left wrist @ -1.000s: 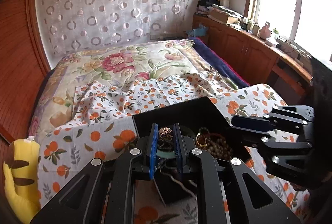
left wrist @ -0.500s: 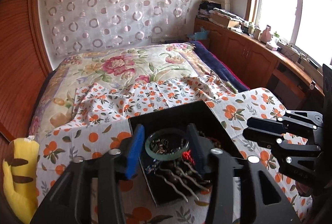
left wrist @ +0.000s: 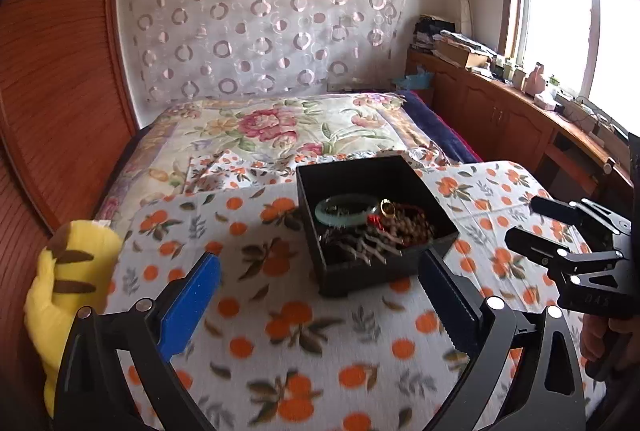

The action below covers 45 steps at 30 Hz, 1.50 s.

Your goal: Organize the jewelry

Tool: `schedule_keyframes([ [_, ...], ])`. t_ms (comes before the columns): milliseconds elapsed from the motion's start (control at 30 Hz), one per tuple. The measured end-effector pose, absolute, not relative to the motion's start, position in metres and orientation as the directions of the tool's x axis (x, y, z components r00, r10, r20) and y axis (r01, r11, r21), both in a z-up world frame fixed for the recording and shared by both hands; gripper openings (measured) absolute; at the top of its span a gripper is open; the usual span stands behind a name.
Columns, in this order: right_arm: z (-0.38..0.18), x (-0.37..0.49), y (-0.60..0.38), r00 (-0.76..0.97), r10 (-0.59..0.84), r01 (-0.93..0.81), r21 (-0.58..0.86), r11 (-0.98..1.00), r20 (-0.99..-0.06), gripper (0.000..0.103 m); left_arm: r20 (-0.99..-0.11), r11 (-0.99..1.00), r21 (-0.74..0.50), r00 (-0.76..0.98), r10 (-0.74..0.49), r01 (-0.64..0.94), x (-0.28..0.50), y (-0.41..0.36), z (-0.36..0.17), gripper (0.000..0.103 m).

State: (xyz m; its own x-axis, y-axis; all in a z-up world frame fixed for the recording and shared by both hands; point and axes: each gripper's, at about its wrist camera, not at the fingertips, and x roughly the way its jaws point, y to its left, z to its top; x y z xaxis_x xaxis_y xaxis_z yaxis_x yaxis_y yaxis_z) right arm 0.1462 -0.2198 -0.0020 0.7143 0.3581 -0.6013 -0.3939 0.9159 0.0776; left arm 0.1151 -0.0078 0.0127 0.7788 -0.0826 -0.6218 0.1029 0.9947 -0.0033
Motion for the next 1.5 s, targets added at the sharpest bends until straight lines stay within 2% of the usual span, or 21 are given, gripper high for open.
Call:
schedule_keyframes([
  [100, 0.003, 0.13, -0.222, 0.74, 0.342, -0.37, 0.075, 0.926, -0.579, 0.1, -0.609, 0.996, 0.005, 0.79, -0.071, 0.093, 0.098, -0.008, 0.018, 0.095],
  [300, 0.02, 0.098, -0.226, 0.77, 0.339, -0.35, 0.086, 0.933, -0.54, 0.1, -0.555, 0.996, 0.032, 0.83, -0.051, 0.083, 0.057, -0.011, 0.034, 0.095],
  [633, 0.057, 0.049, -0.232, 0.838, 0.33, -0.324, 0.09, 0.942, -0.434, 0.1, -0.503, 0.999, 0.004, 0.864, -0.032, 0.04, 0.013, -0.002, 0.055, 0.095],
  [1500, 0.055, 0.038, -0.23, 0.853, 0.302, -0.293, 0.088, 0.952, -0.427, 0.1, -0.496, 0.999, -0.003, 0.868, -0.033, 0.036, 0.003, 0.004, 0.052, 0.095],
])
